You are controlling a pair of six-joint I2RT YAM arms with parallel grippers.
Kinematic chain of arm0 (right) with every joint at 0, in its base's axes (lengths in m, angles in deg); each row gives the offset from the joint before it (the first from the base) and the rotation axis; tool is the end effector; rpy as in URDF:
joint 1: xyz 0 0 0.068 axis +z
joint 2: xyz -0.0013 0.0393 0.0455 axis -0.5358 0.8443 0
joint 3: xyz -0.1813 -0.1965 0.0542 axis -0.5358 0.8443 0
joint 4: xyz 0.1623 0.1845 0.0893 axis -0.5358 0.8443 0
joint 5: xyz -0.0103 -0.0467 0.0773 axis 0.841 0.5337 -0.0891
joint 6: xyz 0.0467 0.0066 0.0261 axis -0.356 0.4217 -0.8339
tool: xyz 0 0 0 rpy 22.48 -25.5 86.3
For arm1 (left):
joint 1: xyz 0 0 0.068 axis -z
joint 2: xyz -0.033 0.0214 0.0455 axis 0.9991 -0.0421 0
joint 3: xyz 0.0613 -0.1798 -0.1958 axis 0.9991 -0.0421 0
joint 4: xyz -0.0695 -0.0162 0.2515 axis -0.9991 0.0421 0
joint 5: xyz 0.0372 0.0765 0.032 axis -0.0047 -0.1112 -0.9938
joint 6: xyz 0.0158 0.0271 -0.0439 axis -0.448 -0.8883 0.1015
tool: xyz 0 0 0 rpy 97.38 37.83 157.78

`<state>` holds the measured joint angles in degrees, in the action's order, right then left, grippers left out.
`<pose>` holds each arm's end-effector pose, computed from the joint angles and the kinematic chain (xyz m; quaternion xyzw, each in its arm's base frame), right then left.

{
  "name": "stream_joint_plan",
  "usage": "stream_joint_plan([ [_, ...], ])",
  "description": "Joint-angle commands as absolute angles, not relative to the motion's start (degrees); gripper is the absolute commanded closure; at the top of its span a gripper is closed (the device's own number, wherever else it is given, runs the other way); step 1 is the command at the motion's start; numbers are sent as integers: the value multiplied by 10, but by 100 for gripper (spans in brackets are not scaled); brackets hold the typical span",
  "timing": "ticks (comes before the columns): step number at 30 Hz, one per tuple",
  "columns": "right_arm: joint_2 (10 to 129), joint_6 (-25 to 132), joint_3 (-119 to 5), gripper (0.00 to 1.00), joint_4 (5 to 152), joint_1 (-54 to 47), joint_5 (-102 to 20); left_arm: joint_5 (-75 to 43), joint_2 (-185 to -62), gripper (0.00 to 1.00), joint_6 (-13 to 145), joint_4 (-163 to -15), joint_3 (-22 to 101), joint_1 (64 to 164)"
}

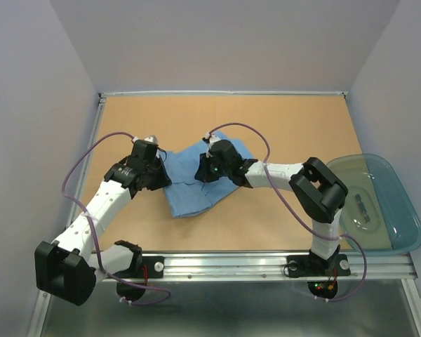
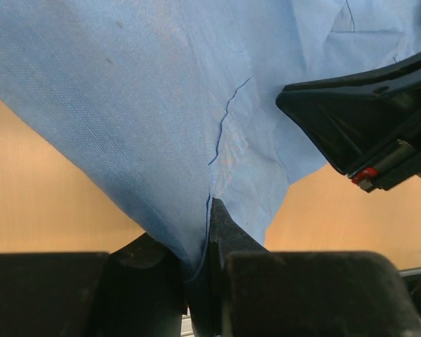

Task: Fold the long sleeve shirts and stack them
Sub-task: Fold the shirt

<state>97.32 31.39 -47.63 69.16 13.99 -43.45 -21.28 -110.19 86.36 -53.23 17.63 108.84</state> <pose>0.2835 0.3069 0.1798 -0.1733 0.8630 0.3493 0.3211 0.2098 -0.0837 0.2767 -0.0754 0.9229 -0.1894 0.3265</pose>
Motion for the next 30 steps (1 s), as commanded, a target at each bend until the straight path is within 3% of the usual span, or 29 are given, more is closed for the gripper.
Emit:
stream_joint_plan([
  [1,1008,303,-513,84,651,161,-469,-218,-1081,100,849,-501,214,1085],
  [11,1063,267,-505,89,583,185,-514,-212,-1101,98,841,-468,260,1084],
  [30,1144,166,-528,88,462,217,-584,-164,-1216,98,818,-501,309,1084],
])
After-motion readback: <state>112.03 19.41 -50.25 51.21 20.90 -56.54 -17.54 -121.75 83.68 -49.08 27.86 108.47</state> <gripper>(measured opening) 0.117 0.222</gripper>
